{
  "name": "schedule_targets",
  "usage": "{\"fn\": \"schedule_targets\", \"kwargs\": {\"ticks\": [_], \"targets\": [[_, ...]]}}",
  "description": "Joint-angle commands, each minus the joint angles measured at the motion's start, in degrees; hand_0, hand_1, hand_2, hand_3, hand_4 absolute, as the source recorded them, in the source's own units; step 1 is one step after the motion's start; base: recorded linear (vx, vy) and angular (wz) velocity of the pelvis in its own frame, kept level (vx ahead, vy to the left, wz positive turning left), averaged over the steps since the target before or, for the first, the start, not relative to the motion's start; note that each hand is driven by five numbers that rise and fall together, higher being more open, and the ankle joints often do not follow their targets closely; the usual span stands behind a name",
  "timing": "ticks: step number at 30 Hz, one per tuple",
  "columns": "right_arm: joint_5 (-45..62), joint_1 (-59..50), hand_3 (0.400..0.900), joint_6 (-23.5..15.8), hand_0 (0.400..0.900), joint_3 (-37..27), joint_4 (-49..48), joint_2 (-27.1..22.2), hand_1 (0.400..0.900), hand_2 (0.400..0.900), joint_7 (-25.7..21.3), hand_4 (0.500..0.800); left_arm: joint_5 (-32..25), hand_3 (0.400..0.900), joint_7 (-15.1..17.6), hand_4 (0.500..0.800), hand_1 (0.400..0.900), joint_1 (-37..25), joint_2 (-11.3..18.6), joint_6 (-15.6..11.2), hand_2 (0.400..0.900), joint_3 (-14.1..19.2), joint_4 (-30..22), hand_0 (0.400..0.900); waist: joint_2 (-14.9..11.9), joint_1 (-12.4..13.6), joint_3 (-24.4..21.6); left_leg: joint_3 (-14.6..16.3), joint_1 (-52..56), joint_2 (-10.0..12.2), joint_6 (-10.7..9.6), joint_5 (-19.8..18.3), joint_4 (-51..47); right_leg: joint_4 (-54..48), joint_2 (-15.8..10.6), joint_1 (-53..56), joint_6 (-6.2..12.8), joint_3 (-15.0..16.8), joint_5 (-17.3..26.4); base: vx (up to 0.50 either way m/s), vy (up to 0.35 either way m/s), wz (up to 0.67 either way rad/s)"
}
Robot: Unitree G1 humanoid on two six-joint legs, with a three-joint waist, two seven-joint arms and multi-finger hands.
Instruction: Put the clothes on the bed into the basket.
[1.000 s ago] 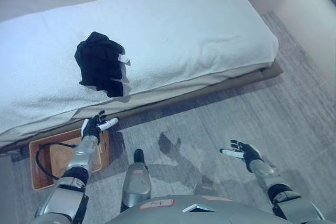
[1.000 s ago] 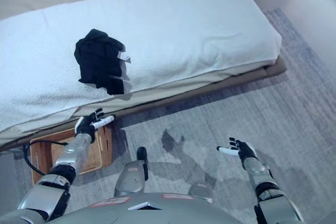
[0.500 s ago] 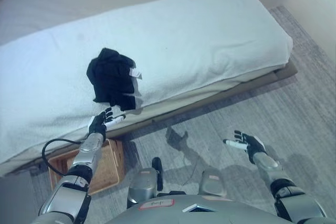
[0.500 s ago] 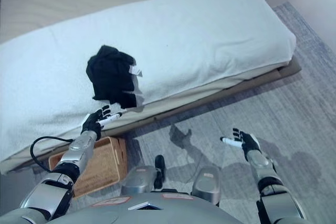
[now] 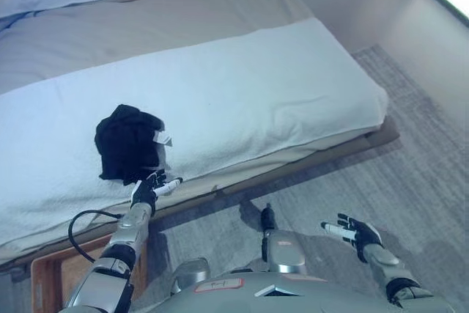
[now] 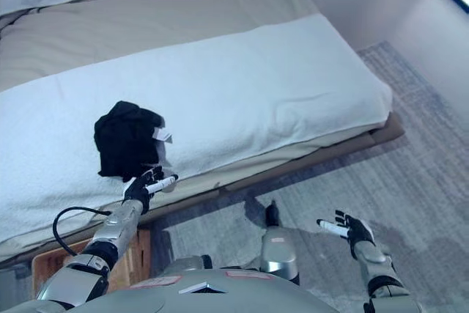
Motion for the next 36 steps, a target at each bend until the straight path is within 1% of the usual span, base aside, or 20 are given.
{"fn": "schedule_targets", "kwargs": {"ticks": [1, 3, 5, 6, 7, 8, 9, 10, 12, 14, 16, 17, 19, 21, 23, 26, 28, 30, 32, 36], "targets": [[0.8, -0.3, 0.900, -1.9, 0.900, -0.7, -0.1, -3.0, 0.900, 0.900, 0.0, 0.800, 2.7, 0.900, 0.9, 0.800, 0.900, -3.4, 5.0, -3.3, 0.900, 2.8, -3.9, 0.900, -2.1, -1.7, -1.6, -2.4, 2.6, -6.2, 4.1, -2.1, 0.1, -2.4, -4.1, -8.6, 4.97, 6.6, 12.8, 0.30, -0.096, 0.34], [0.5, 0.4, 0.900, -1.8, 0.900, -1.1, 0.4, -3.1, 0.900, 0.900, 0.2, 0.800, 3.3, 0.900, 1.0, 0.800, 0.900, -2.6, 5.0, -3.1, 0.900, 3.1, -4.9, 0.900, -2.1, -1.9, -2.6, -2.9, 5.0, -4.8, 3.4, -2.6, -0.4, -1.0, -3.0, -8.1, 4.69, 6.3, 11.8, 0.29, -0.121, 0.28], [0.2, 0.7, 0.900, -1.7, 0.900, -1.3, 0.6, -3.2, 0.900, 0.900, 0.2, 0.800, 3.5, 0.900, 1.1, 0.800, 0.900, -2.1, 4.7, -3.0, 0.900, 3.3, -5.4, 0.900, -1.3, -2.3, -3.3, -3.5, 6.6, -2.6, 2.5, -2.9, -1.1, 1.2, -2.1, -8.5, 3.93, 4.8, 8.9, 0.21, -0.147, 0.19], [0.1, 0.7, 0.900, -1.8, 0.900, -1.3, 1.0, -3.2, 0.900, 0.900, 0.1, 0.800, 3.6, 0.900, 1.2, 0.800, 0.900, -1.7, 4.8, -2.9, 0.900, 3.7, -5.7, 0.900, -1.4, -2.4, -3.9, -4.3, 6.8, -1.9, 2.0, -1.6, -1.3, 2.3, -2.5, -9.4, 3.30, 3.4, 7.7, 0.20, -0.206, 0.15], [-0.1, 0.3, 0.900, -1.7, 0.900, -0.9, 0.9, -3.4, 0.900, 0.900, 0.2, 0.800, 3.0, 0.900, 1.3, 0.800, 0.900, -1.5, 4.7, -3.0, 0.900, 4.0, -6.3, 0.900, -1.1, -2.5, -3.8, -4.0, 7.5, -1.0, 1.4, -0.9, -1.2, 2.3, -1.6, -9.2, 3.17, 2.9, 8.1, 0.20, -0.214, 0.10], [-0.4, 0.2, 0.900, -1.8, 0.900, -0.6, 1.5, -3.7, 0.900, 0.900, 0.0, 0.800, 2.5, 0.900, 1.5, 0.800, 0.900, -1.6, 4.5, -3.0, 0.900, 3.8, -5.9, 0.900, -0.2, -2.1, -3.8, -3.9, 7.4, 0.7, 0.5, -0.6, 0.2, 2.7, -0.3, -8.6, 2.51, 2.2, 6.3, 0.18, -0.201, 0.12], [-0.4, -0.1, 0.900, -1.8, 0.900, -0.6, 1.8, -3.9, 0.900, 0.900, 0.0, 0.800, 2.2, 0.900, 1.4, 0.800, 0.900, -1.7, 4.3, -3.0, 0.900, 3.8, -5.7, 0.900, -0.3, -2.5, -4.2, -4.9, 6.7, 1.0, -0.1, 1.3, 1.0, 3.3, -0.2, -9.1, 1.64, 1.7, 5.6, 0.18, -0.155, 0.09], [-0.6, -0.6, 0.900, -1.8, 0.900, -0.2, 2.1, -4.3, 0.900, 0.900, -0.3, 0.800, 1.5, 0.900, 1.6, 0.800, 0.900, -1.9, 4.1, -3.0, 0.900, 3.9, -5.1, 0.900, 0.5, -2.4, -4.4, -5.3, 6.2, 2.0, -0.5, 3.5, 3.3, 4.7, 1.5, -8.7, 0.72, 1.4, 4.3, 0.15, -0.178, 0.21], [-0.5, -0.5, 0.900, -1.8, 0.900, -0.5, 1.8, -5.1, 0.900, 0.900, -0.4, 0.800, 1.0, 0.900, 1.7, 0.800, 0.900, -2.3, 3.9, -2.9, 0.900, 4.2, -3.9, 0.900, 0.3, -2.7, -5.0, -6.5, 4.0, 3.2, -1.7, 9.6, 8.4, 5.4, 2.8, -7.3, -1.26, 0.6, 2.1, 0.20, -0.227, 0.18], [0.2, -0.6, 0.900, -2.0, 0.900, -0.5, 2.2, -6.1, 0.900, 0.900, -0.9, 0.800, 0.1, 0.900, 1.9, 0.800, 0.900, -2.7, 4.0, -2.7, 0.900, 4.5, -3.2, 0.900, -0.4, -2.0, -4.8, -6.9, -0.9, 3.8, -1.9, 15.6, 19.1, 5.4, 4.5, -4.3, -3.62, 0.9, -0.6, 0.24, -0.258, 0.04], [0.9, -1.0, 0.900, -2.0, 0.900, -0.5, 2.3, -7.0, 0.900, 0.900, -1.4, 0.800, 0.0, 0.900, 2.4, 0.800, 0.900, -4.4, 3.9, -2.7, 0.900, 4.0, -2.1, 0.900, -1.9, -1.0, -3.5, -7.6, -6.2, 1.1, -1.1, 17.6, 28.9, 4.9, 4.8, -1.6, -5.58, 1.2, -1.8, 0.18, -0.264, 0.11], [1.2, -1.4, 0.900, -1.9, 0.900, -0.4, 2.4, -7.5, 0.900, 0.900, -1.5, 0.800, -0.3, 0.900, 2.3, 0.800, 0.900, -5.2, 3.9, -2.6, 0.900, 3.6, -1.4, 0.900, -2.4, -0.9, -2.9, -6.0, -8.2, 1.1, -0.6, 18.3, 31.8, 4.8, 4.9, -0.5, -6.31, 0.9, -2.2, 0.14, -0.246, 0.17], [1.7, -2.0, 0.900, -1.8, 0.900, -0.3, 2.3, -7.9, 0.900, 0.900, -1.9, 0.800, -0.7, 0.900, 2.2, 0.800, 0.900, -6.2, 3.8, -2.4, 0.900, 2.7, -1.3, 0.900, -2.9, -0.1, -2.0, -2.9, -12.5, 2.8, 0.3, 18.1, 32.0, 4.2, 5.4, 1.6, -7.01, 1.1, -3.6, 0.14, -0.145, 0.06], [2.3, -2.3, 0.900, -2.0, 0.900, -0.2, 2.0, -8.0, 0.900, 0.900, -2.3, 0.800, -0.5, 0.900, 2.3, 0.800, 0.900, -6.5, 4.1, -2.5, 0.900, 1.9, -0.9, 0.900, -3.5, 1.3, -1.3, -1.5, -18.4, 2.5, 1.0, 15.9, 29.1, 3.4, 5.2, 3.8, -6.95, 1.8, -4.6, 0.20, -0.043, -0.14], [2.3, -2.8, 0.900, -2.3, 0.900, 0.3, 1.9, -7.9, 0.900, 0.900, -2.4, 0.800, -0.7, 0.900, 2.4, 0.800, 0.900, -6.4, 4.4, -2.7, 0.900, 1.6, -0.8, 0.900, -3.1, 2.5, -0.8, -1.0, -20.6, 4.2, 0.7, 15.3, 21.7, 3.1, 5.5, 5.5, -6.29, 2.1, -5.9, 0.25, 0.064, -0.30], [1.6, -3.8, 0.900, -2.7, 0.900, 1.3, 1.3, -7.8, 0.900, 0.900, -2.5, 0.800, -1.0, 0.900, 2.3, 0.800, 0.900, -5.2, 4.7, -2.8, 0.900, 1.8, -0.9, 0.900, -0.9, 5.0, -0.1, -1.8, -22.1, 6.6, -1.4, 19.2, 5.6, 3.1, 6.4, 8.0, -5.12, 3.1, -8.0, 0.29, 0.156, -0.47], [0.9, -4.3, 0.900, -2.7, 0.900, 1.8, 0.7, -7.6, 0.900, 0.900, -2.4, 0.800, -0.3, 0.900, 2.4, 0.800, 0.900, -4.1, 5.2, -2.7, 0.900, 2.4, -0.1, 0.900, 0.5, 6.3, -0.5, -3.5, -22.7, 7.6, -2.2, 21.6, -0.3, 3.0, 6.4, 9.6, -4.35, 4.1, -9.6, 0.28, 0.185, -0.60], [0.3, -4.5, 0.900, -2.5, 0.900, 2.2, 0.5, -7.7, 0.900, 0.900, -1.8, 0.800, 0.8, 0.900, 2.4, 0.800, 0.900, -3.0, 5.6, -2.6, 0.900, 3.2, 0.4, 0.900, 1.6, 6.5, -1.0, -1.8, -21.4, 8.4, -2.5, 21.4, -1.3, 3.9, 5.6, 11.1, -3.72, 4.9, -11.6, 0.22, 0.194, -0.41], [-0.2, -4.8, 0.900, -2.5, 0.900, 2.3, 0.1, -7.3, 0.900, 0.900, -1.8, 0.800, 2.4, 0.900, 2.8, 0.800, 0.900, -3.4, 5.9, -2.5, 0.900, 3.4, 1.2, 0.900, 1.9, 6.6, -1.2, 0.0, -21.0, 7.7, -2.6, 20.8, 0.1, 4.1, 4.1, 12.0, -3.41, 4.7, -12.1, 0.17, 0.200, -0.19], [-1.9, -5.8, 0.900, -2.1, 0.900, 2.8, 0.6, -6.1, 0.900, 0.900, -1.2, 0.800, 9.5, 0.900, 5.6, 0.800, 0.900, -3.9, 7.7, -2.1, 0.900, 4.7, 5.2, 0.900, 1.2, 7.6, -2.0, 4.3, -19.3, 6.6, -1.7, 17.8, 0.1, 2.2, -0.4, 11.9, -1.32, 5.0, -10.7, 0.12, 0.163, -0.65]]}}
